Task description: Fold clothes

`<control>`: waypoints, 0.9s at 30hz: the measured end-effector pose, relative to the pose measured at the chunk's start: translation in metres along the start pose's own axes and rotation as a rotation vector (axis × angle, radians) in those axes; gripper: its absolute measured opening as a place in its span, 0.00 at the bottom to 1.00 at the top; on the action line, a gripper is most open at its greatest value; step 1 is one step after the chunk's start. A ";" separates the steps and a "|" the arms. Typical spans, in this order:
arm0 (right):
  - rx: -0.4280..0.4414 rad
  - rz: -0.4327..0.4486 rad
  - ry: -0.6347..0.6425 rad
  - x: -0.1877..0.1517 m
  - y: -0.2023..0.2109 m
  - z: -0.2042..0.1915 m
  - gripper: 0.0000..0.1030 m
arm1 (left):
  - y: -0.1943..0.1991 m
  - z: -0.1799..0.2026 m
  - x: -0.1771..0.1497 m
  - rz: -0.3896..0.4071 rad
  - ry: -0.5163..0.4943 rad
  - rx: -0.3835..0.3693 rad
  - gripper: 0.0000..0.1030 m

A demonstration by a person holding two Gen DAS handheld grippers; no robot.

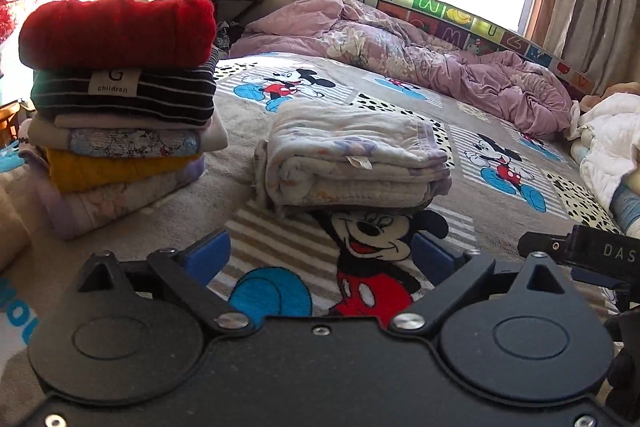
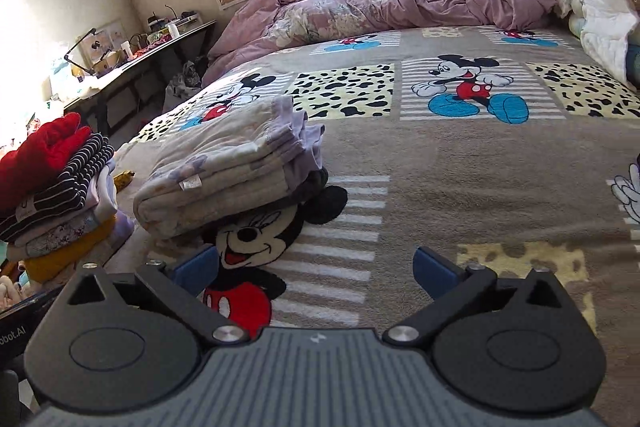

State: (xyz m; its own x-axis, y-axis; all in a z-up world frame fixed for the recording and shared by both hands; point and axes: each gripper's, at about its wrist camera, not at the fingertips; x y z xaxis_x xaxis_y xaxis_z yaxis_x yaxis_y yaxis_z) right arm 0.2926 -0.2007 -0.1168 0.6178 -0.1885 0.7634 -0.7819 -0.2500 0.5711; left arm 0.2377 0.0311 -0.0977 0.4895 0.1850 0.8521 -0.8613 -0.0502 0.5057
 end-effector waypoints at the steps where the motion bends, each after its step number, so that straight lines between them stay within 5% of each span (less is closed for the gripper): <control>1: -0.003 0.002 0.009 0.000 0.010 -0.002 1.00 | 0.008 0.001 0.002 0.016 -0.012 0.014 1.00; 7: -0.042 0.014 0.082 -0.002 0.059 -0.020 1.00 | 0.055 0.002 0.014 0.104 -0.049 0.069 1.00; 27: -0.077 0.097 0.145 -0.035 0.181 -0.052 1.00 | 0.149 0.012 0.005 0.082 -0.124 0.085 1.00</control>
State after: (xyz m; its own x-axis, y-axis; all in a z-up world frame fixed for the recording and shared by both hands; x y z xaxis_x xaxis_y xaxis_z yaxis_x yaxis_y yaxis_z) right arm 0.1256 -0.1903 -0.0247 0.5252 -0.0684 0.8482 -0.8447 -0.1627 0.5099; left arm 0.1133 0.0126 -0.0161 0.4354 0.0542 0.8986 -0.8870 -0.1443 0.4385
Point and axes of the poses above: each gripper's, at about its wrist camera, not at the fingertips, and y roughly against the way its jaws point, z to its right, x to its top, and after that the axes turned 3 degrees about x, right-handed
